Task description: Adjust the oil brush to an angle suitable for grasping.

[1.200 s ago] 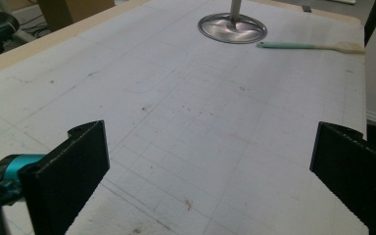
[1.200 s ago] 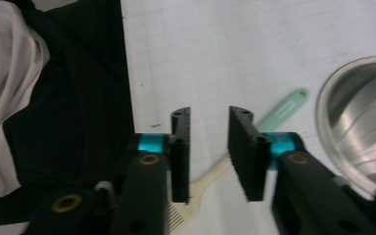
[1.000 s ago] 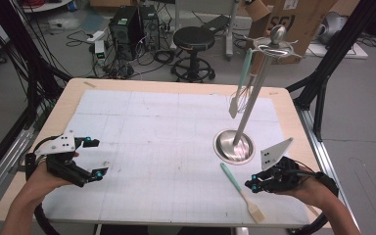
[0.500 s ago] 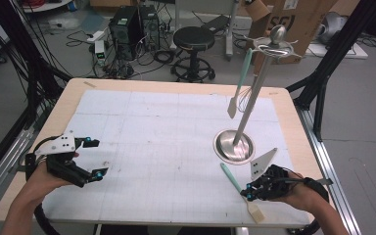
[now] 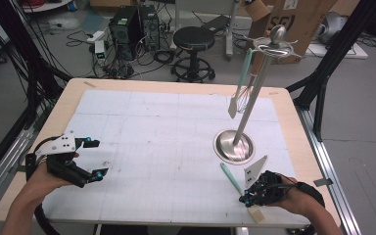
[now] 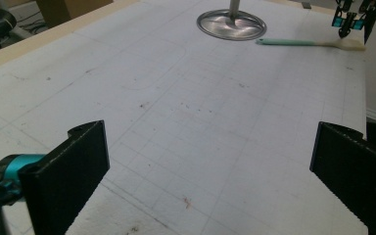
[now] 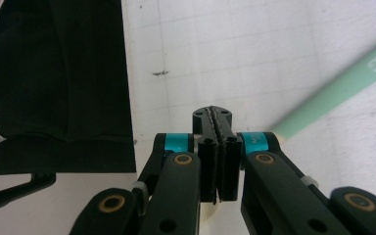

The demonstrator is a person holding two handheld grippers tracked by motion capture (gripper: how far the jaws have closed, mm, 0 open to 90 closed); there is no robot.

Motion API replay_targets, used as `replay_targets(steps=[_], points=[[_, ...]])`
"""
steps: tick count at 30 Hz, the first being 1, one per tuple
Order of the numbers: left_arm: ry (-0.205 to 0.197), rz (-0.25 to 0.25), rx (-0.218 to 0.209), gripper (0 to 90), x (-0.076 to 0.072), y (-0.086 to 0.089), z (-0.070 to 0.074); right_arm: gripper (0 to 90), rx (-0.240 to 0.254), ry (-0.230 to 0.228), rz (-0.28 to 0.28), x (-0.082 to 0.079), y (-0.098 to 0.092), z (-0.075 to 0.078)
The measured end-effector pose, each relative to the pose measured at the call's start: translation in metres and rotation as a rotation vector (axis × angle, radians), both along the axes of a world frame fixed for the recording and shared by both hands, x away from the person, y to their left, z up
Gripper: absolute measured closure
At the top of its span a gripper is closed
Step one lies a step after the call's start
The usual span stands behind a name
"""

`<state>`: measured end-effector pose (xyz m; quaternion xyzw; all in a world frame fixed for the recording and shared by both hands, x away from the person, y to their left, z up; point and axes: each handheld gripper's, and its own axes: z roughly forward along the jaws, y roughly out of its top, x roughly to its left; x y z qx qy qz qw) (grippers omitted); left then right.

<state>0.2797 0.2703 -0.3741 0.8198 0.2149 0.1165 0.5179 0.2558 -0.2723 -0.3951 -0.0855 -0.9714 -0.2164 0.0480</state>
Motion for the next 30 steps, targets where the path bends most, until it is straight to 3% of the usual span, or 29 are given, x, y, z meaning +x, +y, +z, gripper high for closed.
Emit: replay_targets(steps=[16, 23, 30], points=[[0.009, -0.002, 0.008, 1.7, 0.001, -0.002, -0.002, 89.3, -0.127, 0.0, 0.041, 0.002, 0.008, -0.015], [0.011, -0.001, 0.005, 1.7, 0.001, -0.002, -0.002, 89.3, -0.163, -0.013, 0.039, 0.004, 0.004, -0.013], [0.01, 0.002, 0.004, 1.7, 0.0, -0.001, -0.002, 89.3, -0.203, -0.02, 0.003, 0.009, -0.007, -0.011]])
